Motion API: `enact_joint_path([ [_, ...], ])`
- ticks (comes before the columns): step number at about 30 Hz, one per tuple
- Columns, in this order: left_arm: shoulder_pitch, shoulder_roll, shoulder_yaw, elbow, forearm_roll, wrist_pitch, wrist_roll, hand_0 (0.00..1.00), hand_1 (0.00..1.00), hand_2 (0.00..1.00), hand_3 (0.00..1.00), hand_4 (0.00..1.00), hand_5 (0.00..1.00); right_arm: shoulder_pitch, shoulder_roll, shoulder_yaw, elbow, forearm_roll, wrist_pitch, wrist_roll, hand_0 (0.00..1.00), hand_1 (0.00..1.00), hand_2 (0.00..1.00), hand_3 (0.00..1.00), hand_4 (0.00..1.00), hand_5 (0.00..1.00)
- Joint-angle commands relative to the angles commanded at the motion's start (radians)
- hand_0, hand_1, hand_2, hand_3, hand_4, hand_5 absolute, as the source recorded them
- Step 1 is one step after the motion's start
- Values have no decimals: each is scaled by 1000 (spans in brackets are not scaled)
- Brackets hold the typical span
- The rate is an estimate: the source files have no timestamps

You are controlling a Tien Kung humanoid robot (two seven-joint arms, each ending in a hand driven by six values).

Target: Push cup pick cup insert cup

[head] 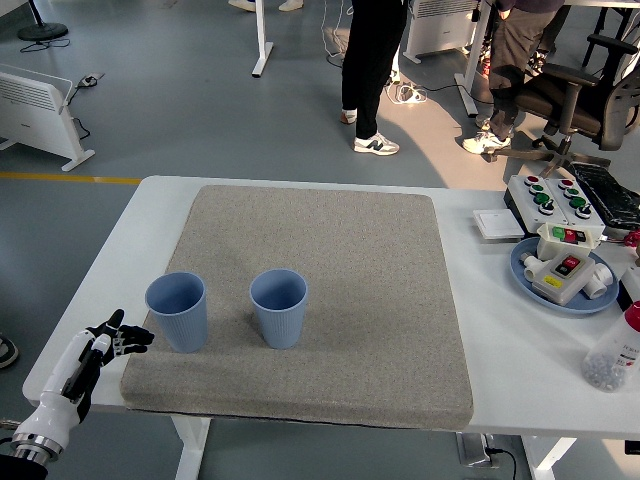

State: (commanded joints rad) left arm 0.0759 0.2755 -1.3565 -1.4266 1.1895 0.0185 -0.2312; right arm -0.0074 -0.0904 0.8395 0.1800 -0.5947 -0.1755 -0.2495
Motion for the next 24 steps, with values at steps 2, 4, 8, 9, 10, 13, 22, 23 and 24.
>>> enact_joint_path([
  [2, -6, 2, 9, 6, 5, -3, 1, 539, 574, 519, 440, 670, 998, 1, 0, -2, 0, 2, 0, 0, 530, 548, 668, 745, 378, 858],
  [4, -15, 4, 19, 17, 8, -6, 5, 539, 574, 519, 440, 670, 998, 2, 1, -4, 0, 7, 0, 0, 530, 548, 668, 745, 378, 858],
  [8, -38, 5, 42, 46, 17, -13, 10, 559, 594, 521, 444, 655, 998, 3, 2, -6, 0, 11, 0, 0, 530, 548, 668, 744, 372, 856],
  [9, -45, 6, 49, 52, 20, -14, 11, 559, 594, 521, 444, 655, 998, 3, 2, -7, 0, 12, 0, 0, 530, 548, 668, 744, 372, 856],
  [10, -50, 6, 54, 57, 21, -13, 11, 559, 594, 521, 444, 655, 998, 3, 2, -8, 0, 15, 0, 0, 530, 548, 668, 744, 372, 856],
  [13, -65, 5, 66, 67, 19, -13, 10, 581, 591, 519, 445, 653, 998, 3, 2, -5, 0, 12, 0, 0, 530, 548, 667, 744, 369, 854],
  [22, -124, 7, 109, 113, 9, -6, 9, 611, 588, 520, 448, 650, 998, 3, 4, 4, 0, 3, 1, -5, 530, 548, 663, 743, 368, 854],
  [23, -128, 7, 112, 116, 8, -5, 9, 611, 588, 520, 448, 650, 998, 2, 5, 4, 0, 4, 1, -5, 530, 548, 663, 743, 368, 854],
  [24, -129, 7, 113, 116, 8, -5, 9, 611, 588, 520, 448, 650, 998, 2, 5, 5, 0, 5, 1, -5, 530, 548, 663, 743, 368, 854],
])
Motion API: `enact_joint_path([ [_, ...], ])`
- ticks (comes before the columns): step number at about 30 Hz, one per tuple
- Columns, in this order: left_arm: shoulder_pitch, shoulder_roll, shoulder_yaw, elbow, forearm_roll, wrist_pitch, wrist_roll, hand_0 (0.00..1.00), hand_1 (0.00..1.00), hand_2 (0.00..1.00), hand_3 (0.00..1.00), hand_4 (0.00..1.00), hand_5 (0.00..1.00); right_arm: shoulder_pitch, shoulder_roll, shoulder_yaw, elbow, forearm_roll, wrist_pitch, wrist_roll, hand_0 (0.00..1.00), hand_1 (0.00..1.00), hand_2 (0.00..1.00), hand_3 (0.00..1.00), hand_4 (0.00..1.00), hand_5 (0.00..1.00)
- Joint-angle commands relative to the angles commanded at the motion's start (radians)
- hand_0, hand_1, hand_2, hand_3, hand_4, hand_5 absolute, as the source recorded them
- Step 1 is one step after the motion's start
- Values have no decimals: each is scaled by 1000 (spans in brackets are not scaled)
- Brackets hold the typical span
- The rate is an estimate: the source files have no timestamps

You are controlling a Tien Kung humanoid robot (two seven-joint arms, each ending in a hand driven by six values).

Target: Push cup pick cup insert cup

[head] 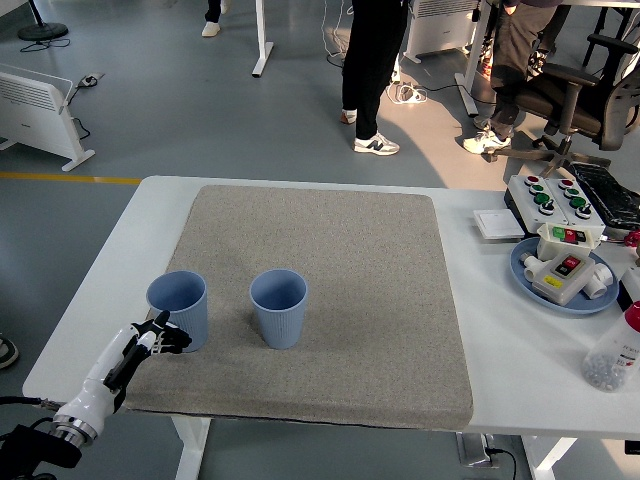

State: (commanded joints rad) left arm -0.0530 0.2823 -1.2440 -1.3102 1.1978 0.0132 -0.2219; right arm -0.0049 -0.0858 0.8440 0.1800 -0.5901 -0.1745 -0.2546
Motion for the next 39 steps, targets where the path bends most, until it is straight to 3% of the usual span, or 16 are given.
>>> enact_joint_path([
  [17, -92, 2, 71, 96, -43, 20, -24, 636, 571, 519, 452, 634, 998, -1, 4, 11, 0, -10, 1, -6, 530, 547, 662, 741, 358, 854],
  [39, -300, -13, 199, 305, -154, 42, -62, 650, 576, 517, 456, 630, 998, -2, 5, 9, 0, -8, 2, -12, 530, 548, 659, 740, 354, 856],
])
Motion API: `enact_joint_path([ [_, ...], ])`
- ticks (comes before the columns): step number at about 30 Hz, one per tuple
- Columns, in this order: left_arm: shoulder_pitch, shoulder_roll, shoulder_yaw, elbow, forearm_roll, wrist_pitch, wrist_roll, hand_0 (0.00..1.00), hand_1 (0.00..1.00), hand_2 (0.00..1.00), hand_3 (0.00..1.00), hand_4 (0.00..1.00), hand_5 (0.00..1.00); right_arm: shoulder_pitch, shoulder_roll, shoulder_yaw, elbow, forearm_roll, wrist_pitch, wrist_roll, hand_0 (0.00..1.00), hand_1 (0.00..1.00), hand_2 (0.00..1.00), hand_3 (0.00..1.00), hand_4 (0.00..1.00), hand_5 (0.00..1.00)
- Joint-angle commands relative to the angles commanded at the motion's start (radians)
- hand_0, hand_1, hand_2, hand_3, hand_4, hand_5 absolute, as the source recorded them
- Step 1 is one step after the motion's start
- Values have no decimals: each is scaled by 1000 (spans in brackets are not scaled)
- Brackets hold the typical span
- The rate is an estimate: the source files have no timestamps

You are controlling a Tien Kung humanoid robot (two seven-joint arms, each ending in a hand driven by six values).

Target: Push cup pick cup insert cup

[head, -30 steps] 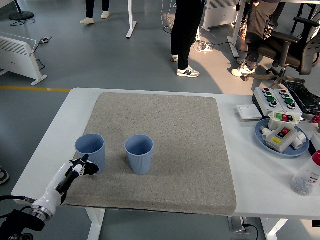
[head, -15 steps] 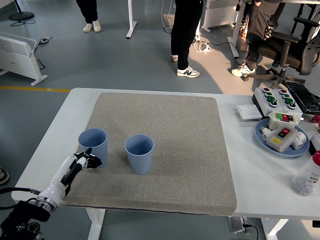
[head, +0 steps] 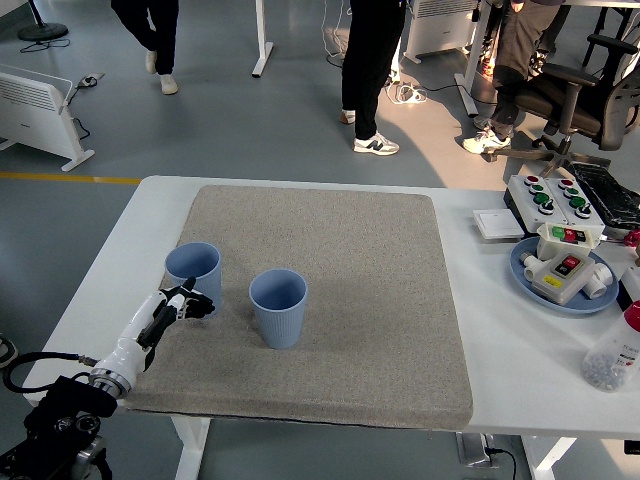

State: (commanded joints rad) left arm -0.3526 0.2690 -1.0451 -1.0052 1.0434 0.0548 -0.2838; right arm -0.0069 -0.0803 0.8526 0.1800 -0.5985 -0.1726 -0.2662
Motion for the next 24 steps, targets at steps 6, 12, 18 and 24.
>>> enact_joint_path([
  [6, -58, -12, 33, 86, -36, 37, -44, 653, 572, 514, 455, 623, 998, -4, 0, -17, 0, 11, -3, -3, 530, 548, 659, 740, 354, 855],
  [12, -98, -21, 55, 130, -72, 54, -68, 652, 571, 511, 452, 617, 998, -5, -1, -27, 0, 16, -4, -5, 530, 548, 659, 740, 353, 856],
  [18, -128, -28, 81, 157, -86, 43, -63, 645, 570, 511, 452, 616, 998, -3, -3, -30, 0, 13, -2, -6, 530, 548, 659, 740, 353, 857],
  [24, -149, -35, 110, 185, -109, 40, -68, 648, 570, 510, 451, 613, 998, 4, -2, -34, 0, 19, -2, -6, 530, 548, 659, 740, 353, 857],
])
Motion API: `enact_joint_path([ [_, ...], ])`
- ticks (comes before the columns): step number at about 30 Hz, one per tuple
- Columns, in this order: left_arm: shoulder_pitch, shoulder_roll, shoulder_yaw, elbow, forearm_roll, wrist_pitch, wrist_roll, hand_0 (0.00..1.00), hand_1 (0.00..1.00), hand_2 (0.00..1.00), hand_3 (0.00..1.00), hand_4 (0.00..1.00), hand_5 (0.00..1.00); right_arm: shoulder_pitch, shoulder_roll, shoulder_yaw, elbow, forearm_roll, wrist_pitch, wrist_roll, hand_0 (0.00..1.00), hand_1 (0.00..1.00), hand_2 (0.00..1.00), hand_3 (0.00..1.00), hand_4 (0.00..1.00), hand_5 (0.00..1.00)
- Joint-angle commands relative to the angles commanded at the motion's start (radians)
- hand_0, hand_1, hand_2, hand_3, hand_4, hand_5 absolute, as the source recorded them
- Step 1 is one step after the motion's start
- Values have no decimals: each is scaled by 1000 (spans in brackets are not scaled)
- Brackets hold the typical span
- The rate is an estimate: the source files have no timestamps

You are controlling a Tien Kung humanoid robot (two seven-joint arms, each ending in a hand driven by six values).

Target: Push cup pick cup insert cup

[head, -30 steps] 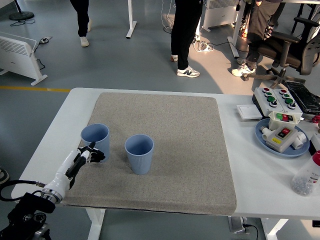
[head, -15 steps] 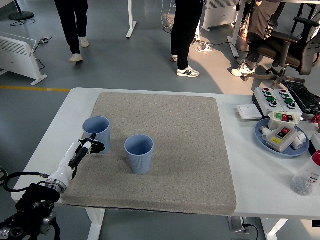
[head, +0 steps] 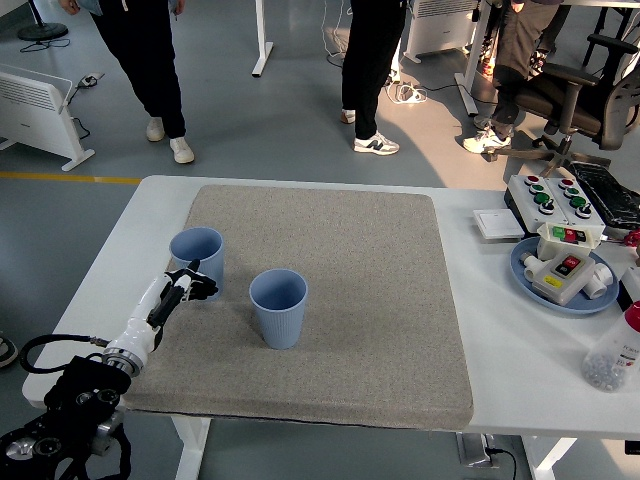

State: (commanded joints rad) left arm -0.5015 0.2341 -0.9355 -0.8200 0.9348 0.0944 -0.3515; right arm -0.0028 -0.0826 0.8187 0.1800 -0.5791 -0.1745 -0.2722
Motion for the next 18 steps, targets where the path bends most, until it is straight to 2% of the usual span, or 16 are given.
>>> enact_joint_path([
  [18, -101, -9, 111, 109, -108, 5, -28, 646, 567, 506, 446, 577, 998, 13, 3, -1, 0, -10, -1, -1, 530, 548, 660, 739, 351, 859],
])
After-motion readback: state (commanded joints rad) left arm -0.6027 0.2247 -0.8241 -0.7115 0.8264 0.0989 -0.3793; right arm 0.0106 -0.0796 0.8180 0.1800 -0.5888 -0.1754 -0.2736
